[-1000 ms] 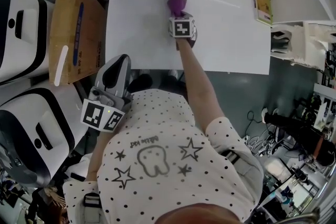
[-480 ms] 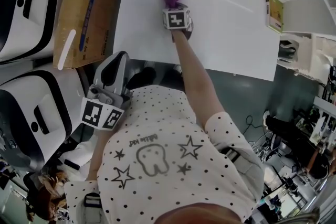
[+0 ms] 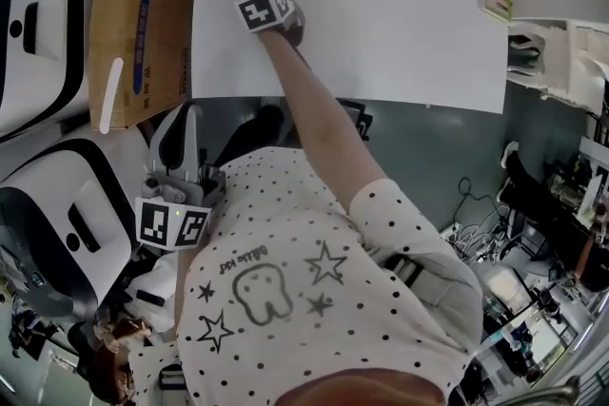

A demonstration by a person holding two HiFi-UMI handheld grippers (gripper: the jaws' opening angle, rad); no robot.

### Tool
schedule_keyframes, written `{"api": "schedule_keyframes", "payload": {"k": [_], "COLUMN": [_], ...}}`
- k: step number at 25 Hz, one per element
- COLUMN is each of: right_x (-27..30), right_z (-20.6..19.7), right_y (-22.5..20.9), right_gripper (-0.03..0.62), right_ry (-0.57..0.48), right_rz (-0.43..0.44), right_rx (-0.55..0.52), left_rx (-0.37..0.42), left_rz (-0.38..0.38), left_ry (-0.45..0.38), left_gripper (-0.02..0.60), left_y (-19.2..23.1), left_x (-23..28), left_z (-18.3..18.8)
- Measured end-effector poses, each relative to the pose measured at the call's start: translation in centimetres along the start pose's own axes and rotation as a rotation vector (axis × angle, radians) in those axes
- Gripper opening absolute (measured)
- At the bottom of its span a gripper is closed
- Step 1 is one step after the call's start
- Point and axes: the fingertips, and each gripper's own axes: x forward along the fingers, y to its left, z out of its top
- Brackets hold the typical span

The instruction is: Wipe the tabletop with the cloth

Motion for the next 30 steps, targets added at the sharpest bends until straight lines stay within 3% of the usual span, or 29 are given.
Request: {"api": "schedule_keyframes", "payload": {"k": [7,16,20,26,30], "right_x": [1.5,2.9,3.0,0.9,-3.1], "right_z": [1.3,3.0,3.1,4.1,5.0], "right_y": [3.8,10.5,10.9,10.2,8.1], "right_gripper": [0.063,0.064,0.064,0.066,0.067], "right_ry": [-0.006,-0.018,-0.008,-0.073,-0.164], "right_rz": [0.058,0.236,0.261,0.274,0.205], "right_rx": [-0.071,-0.173,-0.179,-0.042,-0.058], "left_rx": [0.006,0.018,0.014,-0.007,-0.044], "left_rz": [0.008,0.024,0.017,-0.067,-0.133], "left_ry": [0.024,0.023,0.019,0.023,0.023], "left_gripper": [-0.006,-0.005,-0.005,-0.005,-0.005], "left_y": [-0.2,0.5,0.7,0.5,-0.2], "left_x": [-0.2,-0.8,-0.8,0.6,1.6], "left_z": [-0.4,-0.2,-0.1,-0.1,-0.3]}}
